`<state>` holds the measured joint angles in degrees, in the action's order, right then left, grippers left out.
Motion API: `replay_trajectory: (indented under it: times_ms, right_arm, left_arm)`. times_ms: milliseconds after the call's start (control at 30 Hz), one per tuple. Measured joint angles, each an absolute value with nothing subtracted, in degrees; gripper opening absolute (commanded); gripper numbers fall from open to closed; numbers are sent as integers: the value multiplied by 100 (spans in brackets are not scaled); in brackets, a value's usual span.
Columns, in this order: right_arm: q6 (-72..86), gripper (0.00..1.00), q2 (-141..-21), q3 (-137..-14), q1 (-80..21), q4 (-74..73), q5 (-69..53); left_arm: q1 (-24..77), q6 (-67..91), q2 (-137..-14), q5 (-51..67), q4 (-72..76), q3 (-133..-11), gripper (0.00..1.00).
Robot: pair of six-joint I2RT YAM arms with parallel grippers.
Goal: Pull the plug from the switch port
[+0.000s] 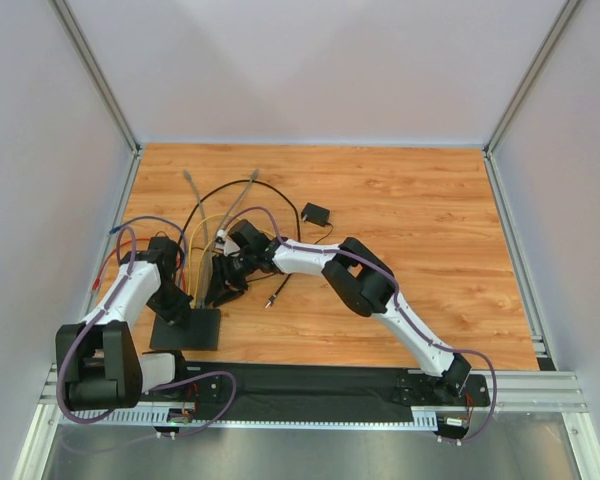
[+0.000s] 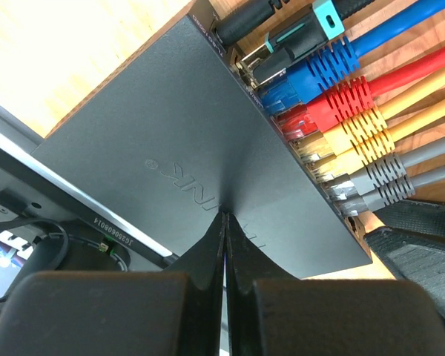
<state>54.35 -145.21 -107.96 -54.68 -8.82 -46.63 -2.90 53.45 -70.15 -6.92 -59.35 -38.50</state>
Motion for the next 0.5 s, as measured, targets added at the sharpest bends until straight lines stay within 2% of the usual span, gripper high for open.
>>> replay_trajectory:
  times_ms: [167, 500]
  right_arm:
    - [5616, 31, -14525, -10770, -5472, -773, -4600]
    - [5675, 27, -14630, -10770, -5544, -541, -4657]
  left_arm:
    - [-314, 5345, -7019, -652, -5935, -3850, 0]
    - [-316, 5349, -6967, -642, -5909, -3813, 0]
